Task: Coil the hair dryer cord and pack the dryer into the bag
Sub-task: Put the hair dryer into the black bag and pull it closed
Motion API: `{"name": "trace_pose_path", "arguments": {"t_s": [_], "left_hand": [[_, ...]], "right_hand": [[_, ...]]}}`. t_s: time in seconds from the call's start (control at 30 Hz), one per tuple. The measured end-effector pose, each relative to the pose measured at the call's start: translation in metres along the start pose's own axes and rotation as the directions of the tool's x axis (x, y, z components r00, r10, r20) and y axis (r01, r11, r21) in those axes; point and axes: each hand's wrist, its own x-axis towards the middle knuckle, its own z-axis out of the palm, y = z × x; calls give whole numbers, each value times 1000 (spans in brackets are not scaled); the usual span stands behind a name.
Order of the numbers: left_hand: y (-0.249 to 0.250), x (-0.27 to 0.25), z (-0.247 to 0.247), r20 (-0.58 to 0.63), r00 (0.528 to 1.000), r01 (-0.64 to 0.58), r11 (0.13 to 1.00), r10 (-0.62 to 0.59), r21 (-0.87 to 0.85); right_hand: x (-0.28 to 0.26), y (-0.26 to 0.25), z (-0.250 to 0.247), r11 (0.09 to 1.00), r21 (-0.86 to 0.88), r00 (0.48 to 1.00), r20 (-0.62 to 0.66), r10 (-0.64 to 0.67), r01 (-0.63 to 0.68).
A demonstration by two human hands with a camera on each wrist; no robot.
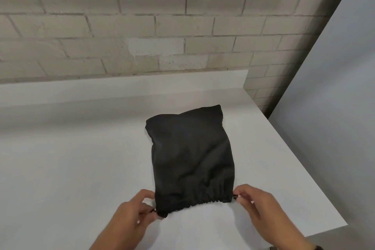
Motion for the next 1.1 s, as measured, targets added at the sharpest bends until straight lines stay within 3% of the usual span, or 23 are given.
{"name": "trace_pose_path", "arguments": {"t_s": [0.17,0.23,0.3,0.37,0.47,0.57,0.67,0.73,0.8,0.9,1.0,1.1], "left_hand": [[-16,-11,-28,-25,997,-72,992,74,100],[-26,-16,-39,-75,996,-44,994,52,98],[-39,-20,-47,-132,991,-13,994,27,106],[-44,-23,-51,-141,990,3,993,13,117],[-44,-18,-55,-171,984,-21,993,41,114],[-25,-7,-58,-189,978,-90,996,85,-16],[6,14,-49,-253,966,-120,960,54,-254],[21,34,-39,-233,972,-101,933,18,-346],[31,55,-26,-197,980,-84,911,3,-404],[35,77,-1,-241,970,-66,939,-18,-336],[37,82,13,-349,926,55,965,-145,-255],[41,76,14,-237,890,271,871,-389,-410]], "right_hand": [[-20,26,-16,989,-143,999,-16,33,-35],[-27,33,-28,985,-150,992,-103,74,-89],[-32,41,-38,976,-115,980,-99,172,-183],[-35,40,-39,978,-109,980,-118,163,-176],[-29,19,-39,982,0,982,-25,187,-187],[-13,7,-39,970,182,985,-27,170,-162],[11,-21,-33,844,519,979,-60,197,-138],[28,-39,-23,744,653,962,-88,257,-140],[45,-56,-9,691,709,945,-111,307,-141],[65,-68,19,690,697,908,-136,395,-195],[77,-70,42,672,703,845,-195,497,-233],[85,-67,60,508,805,800,-71,595,-307]]}}
